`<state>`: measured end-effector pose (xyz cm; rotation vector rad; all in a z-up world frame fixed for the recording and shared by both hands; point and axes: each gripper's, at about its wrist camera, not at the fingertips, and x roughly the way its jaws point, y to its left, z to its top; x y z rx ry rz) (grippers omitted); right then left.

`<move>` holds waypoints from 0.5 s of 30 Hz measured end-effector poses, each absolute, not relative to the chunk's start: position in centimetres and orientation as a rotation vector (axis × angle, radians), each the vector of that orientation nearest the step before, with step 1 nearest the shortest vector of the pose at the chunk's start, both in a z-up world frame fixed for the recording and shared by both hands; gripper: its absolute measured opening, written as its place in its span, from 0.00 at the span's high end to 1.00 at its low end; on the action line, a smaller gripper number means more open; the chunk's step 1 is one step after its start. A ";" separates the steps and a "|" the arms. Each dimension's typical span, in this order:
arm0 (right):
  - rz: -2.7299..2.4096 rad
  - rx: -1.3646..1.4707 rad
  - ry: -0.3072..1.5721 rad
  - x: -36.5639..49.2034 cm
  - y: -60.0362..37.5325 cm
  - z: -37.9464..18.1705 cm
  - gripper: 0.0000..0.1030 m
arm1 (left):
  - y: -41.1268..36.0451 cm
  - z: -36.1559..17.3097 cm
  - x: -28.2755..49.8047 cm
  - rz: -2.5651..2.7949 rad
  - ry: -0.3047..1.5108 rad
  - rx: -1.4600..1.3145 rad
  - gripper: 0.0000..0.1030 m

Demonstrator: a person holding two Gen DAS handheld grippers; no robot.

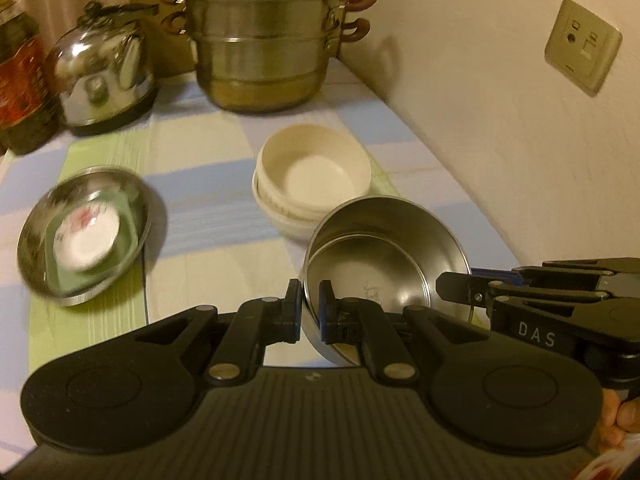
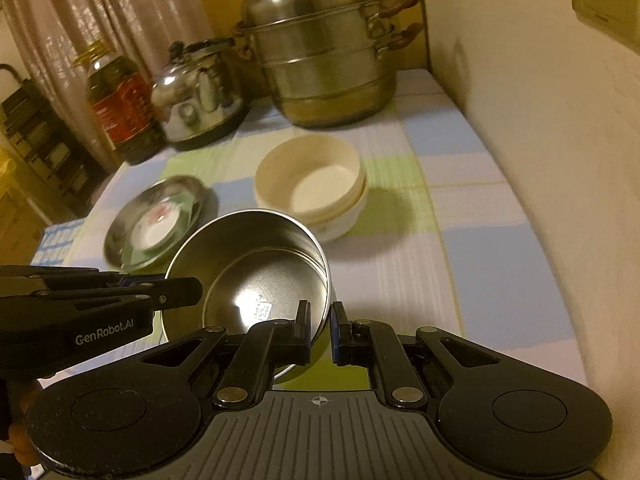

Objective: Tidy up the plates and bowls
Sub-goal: 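Lift the steel bowl and carry it to the cream bowl stack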

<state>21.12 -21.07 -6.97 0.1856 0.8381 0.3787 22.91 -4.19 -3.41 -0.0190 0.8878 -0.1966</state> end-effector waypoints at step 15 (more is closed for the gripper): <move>0.317 0.196 0.795 29.5 -20.0 -4.0 0.91 | -2.9 -1.4 31.9 -0.248 0.855 -0.023 0.93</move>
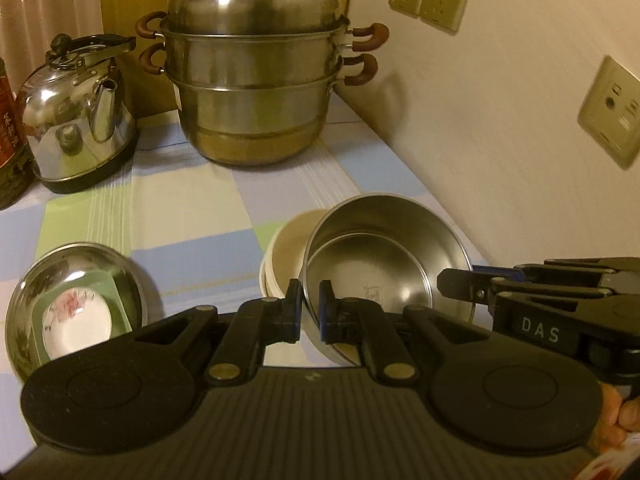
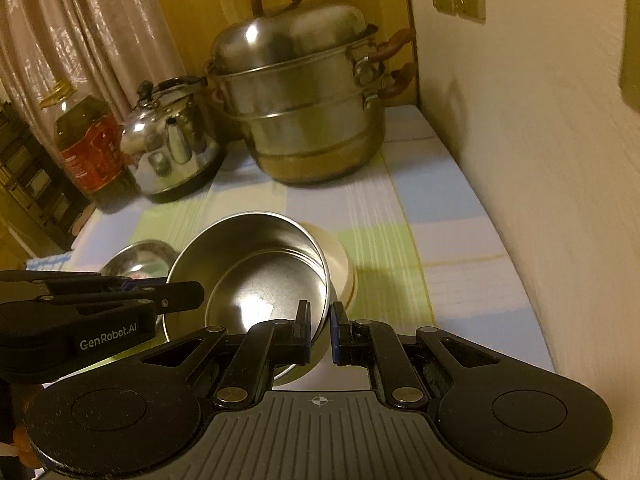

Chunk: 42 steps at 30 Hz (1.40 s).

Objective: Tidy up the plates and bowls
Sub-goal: 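Lift the steel bowl and carry it to the cream bowl stack, then lower the steel bowl into the cream bowls and open both grippers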

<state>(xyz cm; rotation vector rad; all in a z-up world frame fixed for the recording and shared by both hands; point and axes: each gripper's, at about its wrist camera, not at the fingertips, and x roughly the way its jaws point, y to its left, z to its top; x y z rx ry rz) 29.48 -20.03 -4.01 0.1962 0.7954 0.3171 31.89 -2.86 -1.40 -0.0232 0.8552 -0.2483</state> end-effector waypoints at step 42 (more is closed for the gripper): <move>0.299 0.203 0.886 37.2 -19.1 -7.3 0.91 | -2.2 -5.7 38.0 -0.234 0.959 -0.039 0.92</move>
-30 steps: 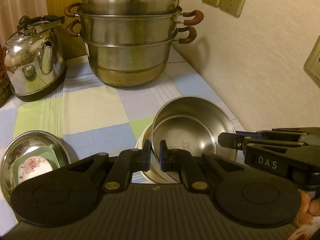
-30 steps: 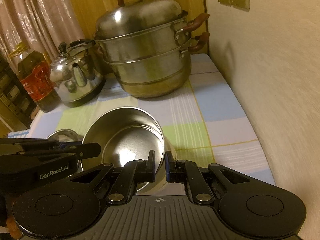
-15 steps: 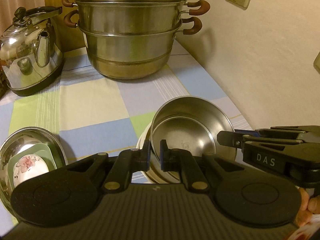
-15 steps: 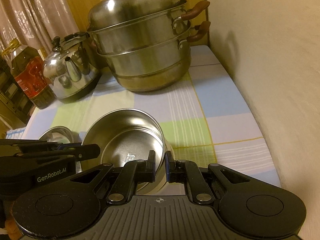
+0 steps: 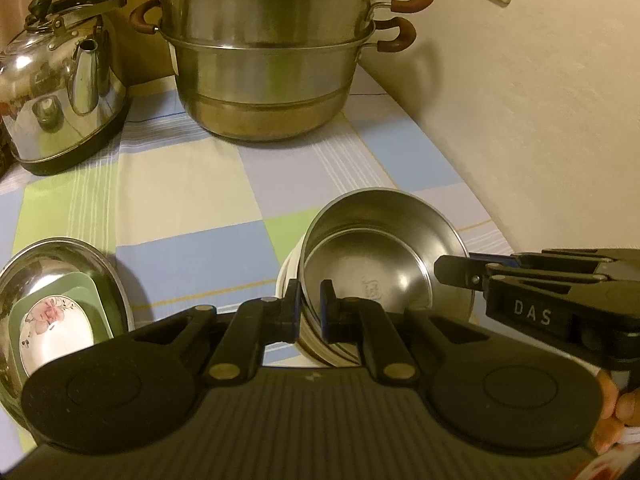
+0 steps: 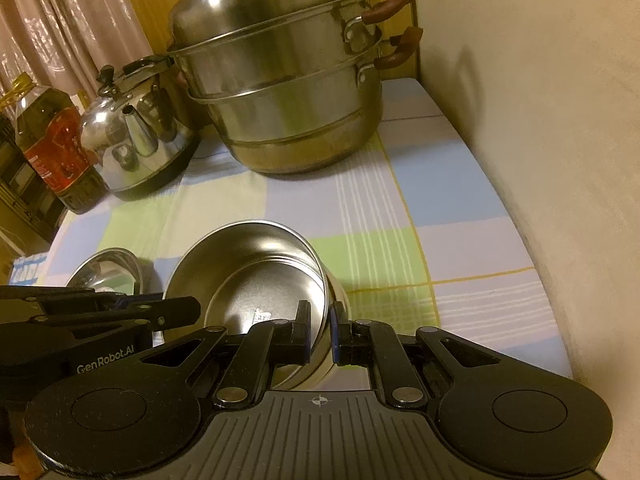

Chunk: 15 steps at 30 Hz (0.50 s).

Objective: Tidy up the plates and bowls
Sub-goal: 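Lower the steel bowl into the cream bowls and open both grippers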

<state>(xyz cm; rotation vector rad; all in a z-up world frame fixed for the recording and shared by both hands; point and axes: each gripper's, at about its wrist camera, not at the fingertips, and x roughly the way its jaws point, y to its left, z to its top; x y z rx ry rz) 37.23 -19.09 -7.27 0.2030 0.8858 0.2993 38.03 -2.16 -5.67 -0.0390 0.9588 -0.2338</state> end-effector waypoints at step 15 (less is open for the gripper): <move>0.289 0.206 0.909 37.4 -19.1 -8.1 0.90 | -2.3 -5.9 38.0 -0.231 0.960 -0.034 0.89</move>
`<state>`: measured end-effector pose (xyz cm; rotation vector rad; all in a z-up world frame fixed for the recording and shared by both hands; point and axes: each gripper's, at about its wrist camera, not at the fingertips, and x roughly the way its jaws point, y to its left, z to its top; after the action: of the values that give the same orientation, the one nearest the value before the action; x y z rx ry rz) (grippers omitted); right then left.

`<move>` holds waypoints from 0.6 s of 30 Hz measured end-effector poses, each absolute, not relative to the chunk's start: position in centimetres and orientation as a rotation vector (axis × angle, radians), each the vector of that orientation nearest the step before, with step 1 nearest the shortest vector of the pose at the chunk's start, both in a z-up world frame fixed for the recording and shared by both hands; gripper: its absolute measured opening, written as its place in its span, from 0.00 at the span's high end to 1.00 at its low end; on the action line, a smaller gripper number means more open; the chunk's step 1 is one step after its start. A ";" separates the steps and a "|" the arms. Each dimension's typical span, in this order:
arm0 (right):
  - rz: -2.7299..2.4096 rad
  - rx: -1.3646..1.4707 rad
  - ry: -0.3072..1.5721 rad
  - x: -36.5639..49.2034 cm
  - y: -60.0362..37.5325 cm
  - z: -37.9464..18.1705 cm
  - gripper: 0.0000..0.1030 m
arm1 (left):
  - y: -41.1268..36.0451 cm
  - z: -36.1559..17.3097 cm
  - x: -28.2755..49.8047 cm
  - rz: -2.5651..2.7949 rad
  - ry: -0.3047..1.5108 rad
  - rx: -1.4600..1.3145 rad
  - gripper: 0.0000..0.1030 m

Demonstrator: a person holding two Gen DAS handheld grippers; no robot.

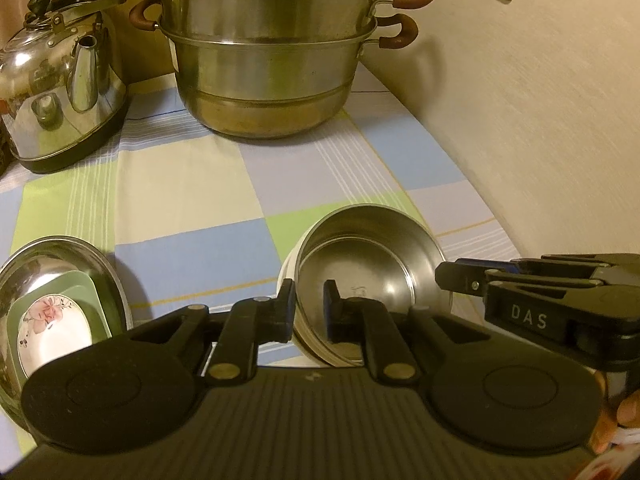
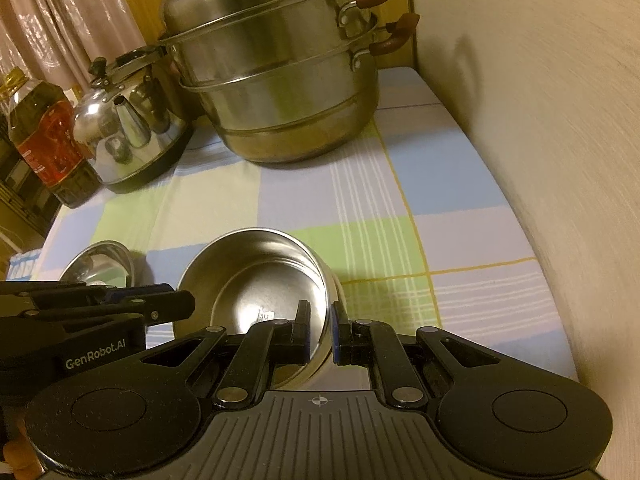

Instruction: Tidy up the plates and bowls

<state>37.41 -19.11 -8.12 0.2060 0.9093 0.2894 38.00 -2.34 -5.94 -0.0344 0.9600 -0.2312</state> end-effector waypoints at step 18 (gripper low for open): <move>0.298 0.263 0.845 33.6 -20.8 -6.6 0.61 | -2.6 -2.7 34.2 -0.238 0.878 -0.037 0.83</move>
<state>33.64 -20.79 -6.61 0.2629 0.8445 0.2982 34.23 -2.61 -2.66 -0.0373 0.8784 -0.2377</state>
